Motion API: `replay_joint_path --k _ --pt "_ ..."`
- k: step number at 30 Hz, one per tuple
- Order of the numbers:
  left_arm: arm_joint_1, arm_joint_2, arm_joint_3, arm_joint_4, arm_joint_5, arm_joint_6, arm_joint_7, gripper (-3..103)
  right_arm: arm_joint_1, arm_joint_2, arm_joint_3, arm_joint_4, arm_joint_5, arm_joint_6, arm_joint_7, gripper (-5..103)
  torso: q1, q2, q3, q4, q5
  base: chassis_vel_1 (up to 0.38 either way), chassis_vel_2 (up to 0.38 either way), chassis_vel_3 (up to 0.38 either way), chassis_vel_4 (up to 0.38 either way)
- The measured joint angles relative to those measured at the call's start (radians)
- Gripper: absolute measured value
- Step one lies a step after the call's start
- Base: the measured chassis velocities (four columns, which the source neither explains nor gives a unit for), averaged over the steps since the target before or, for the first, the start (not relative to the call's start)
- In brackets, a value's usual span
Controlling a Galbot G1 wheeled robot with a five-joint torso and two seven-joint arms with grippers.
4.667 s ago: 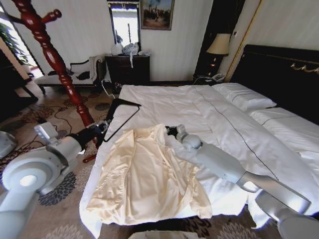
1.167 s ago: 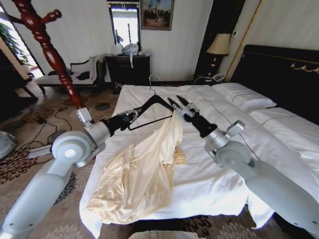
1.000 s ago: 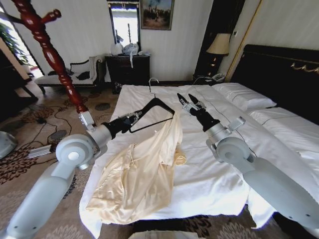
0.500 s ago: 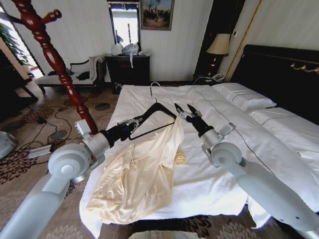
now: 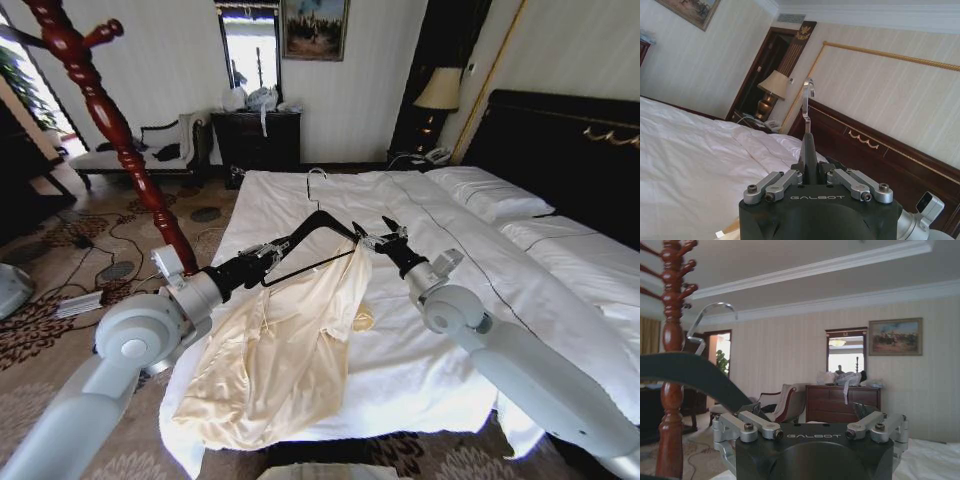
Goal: Pick up the clothes from the bed and hang them on the clothes hanger.
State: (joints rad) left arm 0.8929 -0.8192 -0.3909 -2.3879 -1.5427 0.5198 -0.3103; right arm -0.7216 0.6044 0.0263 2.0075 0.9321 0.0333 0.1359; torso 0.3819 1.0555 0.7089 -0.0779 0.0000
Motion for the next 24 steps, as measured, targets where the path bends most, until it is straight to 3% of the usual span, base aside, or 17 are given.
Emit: replay_joint_path --k 3,10,13,15,16,18,20,24 --pt "0.009 -0.006 0.000 -0.001 0.006 0.001 0.000 15 0.010 -0.025 -0.011 -0.017 -0.065 0.012 -0.078 100 0.000 0.000 0.000 0.0000 0.0000 0.000 0.000 0.000 0.000" --pt "0.029 -0.008 -0.004 -0.012 0.017 0.001 0.000 15 -0.008 -0.041 -0.016 -0.015 -0.065 -0.007 -0.076 100 0.000 0.000 0.000 0.0001 0.0001 0.000 0.000 0.000 0.000" --pt "0.038 -0.005 -0.008 -0.018 0.021 0.001 0.000 15 -0.067 -0.040 -0.014 0.054 0.096 -0.122 0.139 100 0.000 0.000 0.000 0.0001 0.0000 0.000 0.000 0.000 0.000" --pt "0.038 -0.005 -0.008 -0.018 0.021 0.001 0.000 15 -0.079 -0.038 -0.014 0.067 0.136 -0.138 0.183 100 0.000 0.000 0.000 0.0001 -0.0001 0.000 0.000 0.000 0.000" --pt "0.039 -0.009 -0.009 -0.018 0.023 0.001 0.000 15 -0.114 -0.028 -0.014 0.100 0.244 -0.170 0.287 100 0.000 0.000 0.000 -0.0001 0.0000 0.000 0.000 0.000 0.000" --pt "0.040 -0.011 -0.009 -0.018 0.025 0.001 0.000 15 -0.127 -0.023 -0.014 0.110 0.281 -0.174 0.312 103 0.000 0.000 0.000 -0.0002 0.0000 0.000 0.000 0.000 0.000" --pt "0.049 -0.015 -0.008 -0.022 0.030 0.002 0.000 15 -0.149 -0.012 -0.013 0.122 0.343 -0.175 0.328 98 0.000 0.000 0.000 -0.0001 0.0000 0.000 0.000 0.000 0.000" --pt "0.055 -0.015 -0.007 -0.031 0.031 0.002 0.001 15 -0.133 0.005 -0.027 0.104 0.370 -0.171 0.314 93 0.000 0.000 0.000 0.0000 0.0000 0.000 0.000 0.000 0.000"
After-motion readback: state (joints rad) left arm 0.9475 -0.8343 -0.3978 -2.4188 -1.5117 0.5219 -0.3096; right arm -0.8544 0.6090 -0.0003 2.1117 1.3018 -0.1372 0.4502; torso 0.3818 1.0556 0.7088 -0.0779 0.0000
